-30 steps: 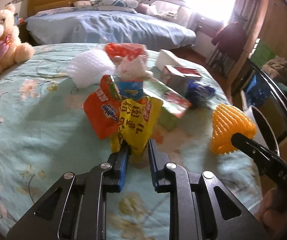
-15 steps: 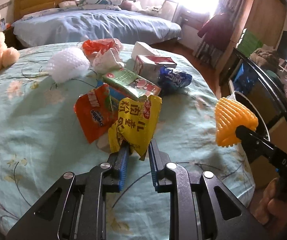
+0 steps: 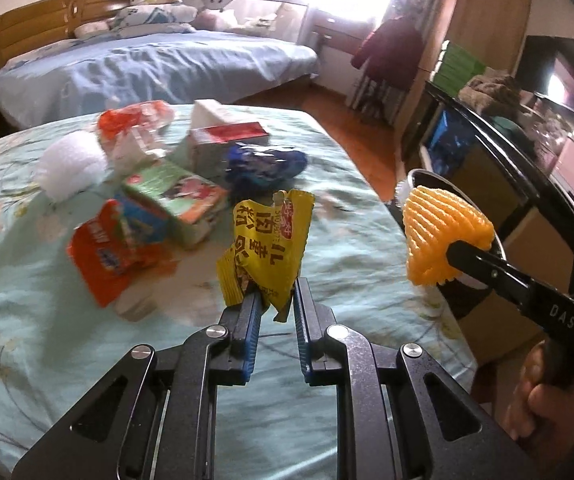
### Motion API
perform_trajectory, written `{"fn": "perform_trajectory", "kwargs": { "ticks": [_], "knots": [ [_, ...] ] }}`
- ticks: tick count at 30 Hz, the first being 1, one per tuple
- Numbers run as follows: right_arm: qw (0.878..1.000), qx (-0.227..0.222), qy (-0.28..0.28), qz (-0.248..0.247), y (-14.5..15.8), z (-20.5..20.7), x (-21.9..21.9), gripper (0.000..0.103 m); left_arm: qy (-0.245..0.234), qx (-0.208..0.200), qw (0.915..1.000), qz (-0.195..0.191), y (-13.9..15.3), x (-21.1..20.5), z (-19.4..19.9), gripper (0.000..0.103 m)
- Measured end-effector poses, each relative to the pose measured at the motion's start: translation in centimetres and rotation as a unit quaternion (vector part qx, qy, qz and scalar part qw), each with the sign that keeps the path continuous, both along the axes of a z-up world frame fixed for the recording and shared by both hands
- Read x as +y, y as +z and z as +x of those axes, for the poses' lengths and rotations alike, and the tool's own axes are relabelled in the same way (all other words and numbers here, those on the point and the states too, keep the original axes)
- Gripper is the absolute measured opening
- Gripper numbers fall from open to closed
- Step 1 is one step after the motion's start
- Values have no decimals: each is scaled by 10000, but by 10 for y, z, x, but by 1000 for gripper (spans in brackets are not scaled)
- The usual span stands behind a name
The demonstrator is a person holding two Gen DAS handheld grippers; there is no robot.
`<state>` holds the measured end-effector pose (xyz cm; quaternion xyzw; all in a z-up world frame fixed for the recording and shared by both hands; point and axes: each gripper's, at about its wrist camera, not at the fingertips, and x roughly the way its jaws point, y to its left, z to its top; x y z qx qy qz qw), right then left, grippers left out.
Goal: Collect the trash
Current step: 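Carry both held items over the white bin and open both tools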
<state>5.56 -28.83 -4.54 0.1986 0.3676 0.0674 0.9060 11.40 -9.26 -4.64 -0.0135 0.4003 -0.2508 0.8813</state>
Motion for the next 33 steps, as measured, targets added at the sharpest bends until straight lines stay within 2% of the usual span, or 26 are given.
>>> {"fn": "perform_trajectory", "kwargs": {
  "ticks": [12,33],
  "knots": [
    [9990,-173,-410,-106,14,-18,-37,32,-458,42,9988,-144,11,-39,-1,15],
    [9937,2,-1094,-260,4,-37,-104,32,-1299,35,9915,67,22,-128,-1,15]
  ]
}}
